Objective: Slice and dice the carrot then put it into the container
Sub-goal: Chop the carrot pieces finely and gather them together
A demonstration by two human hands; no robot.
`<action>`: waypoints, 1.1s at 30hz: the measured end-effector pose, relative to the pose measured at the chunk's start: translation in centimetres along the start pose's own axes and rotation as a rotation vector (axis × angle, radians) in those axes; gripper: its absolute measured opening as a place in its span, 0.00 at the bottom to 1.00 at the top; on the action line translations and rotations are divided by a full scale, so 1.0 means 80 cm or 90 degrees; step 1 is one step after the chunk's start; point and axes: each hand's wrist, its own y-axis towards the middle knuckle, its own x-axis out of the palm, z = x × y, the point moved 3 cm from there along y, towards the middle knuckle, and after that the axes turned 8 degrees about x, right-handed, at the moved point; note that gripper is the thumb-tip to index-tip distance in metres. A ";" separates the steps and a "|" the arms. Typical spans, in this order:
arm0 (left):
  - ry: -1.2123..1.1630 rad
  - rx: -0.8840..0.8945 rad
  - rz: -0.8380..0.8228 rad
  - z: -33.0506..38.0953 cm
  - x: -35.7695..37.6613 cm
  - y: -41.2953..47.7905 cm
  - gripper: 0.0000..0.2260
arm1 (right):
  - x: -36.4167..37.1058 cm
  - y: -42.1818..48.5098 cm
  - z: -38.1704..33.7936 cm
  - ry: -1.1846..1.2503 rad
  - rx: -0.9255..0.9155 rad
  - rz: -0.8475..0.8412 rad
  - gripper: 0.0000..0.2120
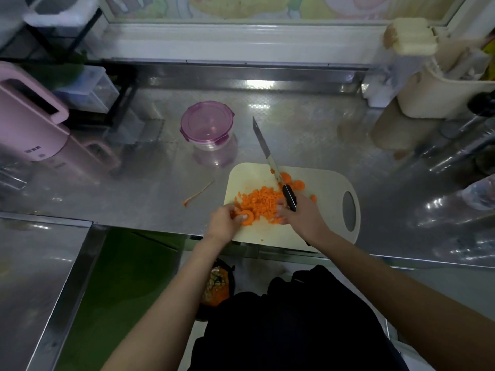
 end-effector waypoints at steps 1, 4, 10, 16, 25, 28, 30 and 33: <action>0.017 -0.008 -0.020 0.000 0.002 0.004 0.10 | -0.001 0.000 0.000 0.003 0.000 0.005 0.08; 0.062 -0.011 -0.049 0.008 0.004 0.014 0.12 | -0.003 -0.001 0.000 0.010 0.000 0.010 0.06; 0.065 0.022 -0.005 0.016 -0.004 0.016 0.17 | -0.003 0.000 0.002 0.012 0.014 0.006 0.05; 0.021 0.092 -0.033 0.020 0.000 0.011 0.14 | -0.004 -0.001 -0.005 -0.010 0.005 0.005 0.08; 0.059 0.162 0.014 0.017 0.006 0.007 0.20 | 0.002 -0.004 -0.014 -0.027 -0.021 -0.012 0.10; 0.032 0.168 0.065 0.018 0.002 0.002 0.22 | 0.004 -0.005 -0.012 -0.037 -0.024 -0.012 0.07; 0.103 0.150 0.070 0.013 0.003 0.000 0.26 | 0.004 -0.005 -0.010 -0.042 -0.022 -0.013 0.07; 0.190 0.076 0.037 0.004 0.012 -0.004 0.34 | 0.003 -0.002 -0.006 -0.036 -0.005 -0.011 0.05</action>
